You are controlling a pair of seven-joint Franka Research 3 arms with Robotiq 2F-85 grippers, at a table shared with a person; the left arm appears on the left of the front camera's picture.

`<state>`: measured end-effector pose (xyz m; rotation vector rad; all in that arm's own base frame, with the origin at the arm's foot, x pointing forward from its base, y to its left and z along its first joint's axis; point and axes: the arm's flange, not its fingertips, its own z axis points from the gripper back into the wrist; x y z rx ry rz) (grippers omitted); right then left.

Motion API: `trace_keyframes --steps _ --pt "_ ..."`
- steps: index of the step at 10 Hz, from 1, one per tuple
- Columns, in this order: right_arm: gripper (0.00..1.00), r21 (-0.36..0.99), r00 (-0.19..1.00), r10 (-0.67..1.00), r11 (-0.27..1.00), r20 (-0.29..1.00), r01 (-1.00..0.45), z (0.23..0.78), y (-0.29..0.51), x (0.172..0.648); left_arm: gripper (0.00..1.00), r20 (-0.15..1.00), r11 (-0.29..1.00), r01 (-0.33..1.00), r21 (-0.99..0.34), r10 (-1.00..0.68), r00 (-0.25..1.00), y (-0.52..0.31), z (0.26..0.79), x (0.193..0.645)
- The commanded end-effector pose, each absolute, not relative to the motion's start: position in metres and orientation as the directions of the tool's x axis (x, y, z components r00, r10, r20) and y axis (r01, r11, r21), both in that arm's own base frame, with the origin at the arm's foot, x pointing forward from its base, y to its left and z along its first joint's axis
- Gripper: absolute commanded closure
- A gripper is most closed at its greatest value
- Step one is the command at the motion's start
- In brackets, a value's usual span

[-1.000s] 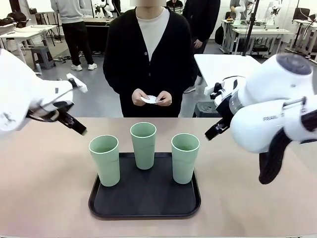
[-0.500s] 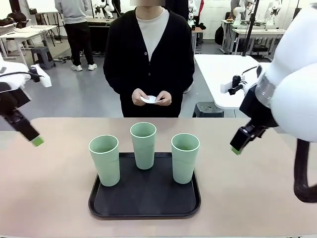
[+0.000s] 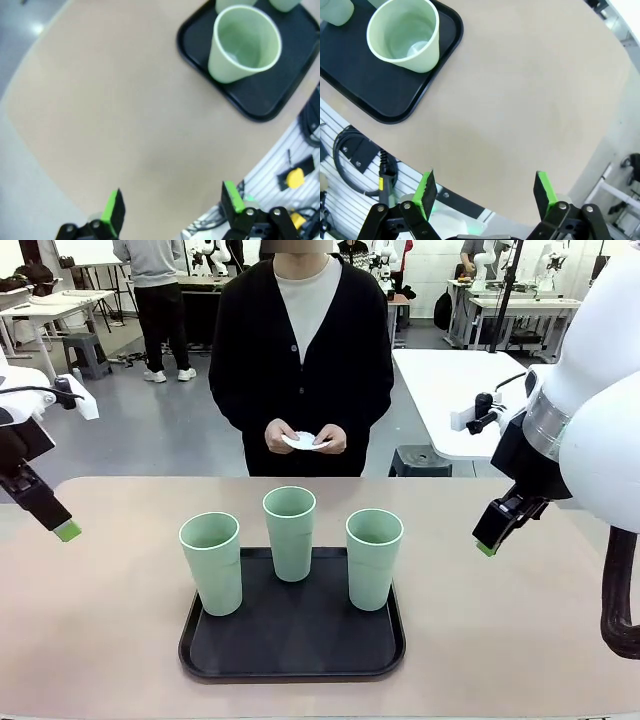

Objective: Place coasters on the table and set cups on them.
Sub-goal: Pick up one Reusable plastic cup and place it on a coaster set by the human.

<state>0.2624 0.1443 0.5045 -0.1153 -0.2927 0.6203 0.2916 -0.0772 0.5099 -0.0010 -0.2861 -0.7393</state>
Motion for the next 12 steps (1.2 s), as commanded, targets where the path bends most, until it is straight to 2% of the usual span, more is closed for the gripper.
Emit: trace_keyframes --steps 1,2,3,5,7,9,12 --pt "0.00 0.098 0.804 0.502 0.826 0.320 -0.555 0.507 0.126 0.273 0.00 0.319 0.762 0.639 -0.099 -0.584 0.746 -0.068 0.510 0.302" --pt "0.00 0.348 0.834 0.406 0.772 0.374 -0.532 0.513 0.096 0.278 0.00 0.360 0.756 0.588 -0.286 -0.484 0.798 -0.051 0.513 0.311" --pt "0.00 0.511 0.863 0.312 0.706 0.397 -0.490 0.517 0.062 0.278 0.00 0.372 0.719 0.518 -0.462 -0.373 0.850 -0.026 0.517 0.318" --pt "0.00 0.674 0.904 0.179 0.614 0.387 -0.411 0.512 0.003 0.275 0.00 0.323 0.623 0.392 -0.676 -0.227 0.919 0.014 0.498 0.333" --pt "0.00 0.775 0.935 0.047 0.545 0.352 -0.320 0.490 -0.054 0.265 0.00 0.299 0.564 0.282 -0.776 -0.066 0.952 0.056 0.480 0.335" --pt "0.00 0.834 0.959 -0.033 0.504 0.280 -0.226 0.464 -0.097 0.269 0.00 0.268 0.540 0.202 -0.817 0.045 0.962 0.087 0.470 0.338" --pt "0.00 0.875 0.969 -0.100 0.458 0.225 -0.156 0.449 -0.144 0.275 0.00 0.227 0.493 0.145 -0.858 0.111 0.968 0.134 0.462 0.340"
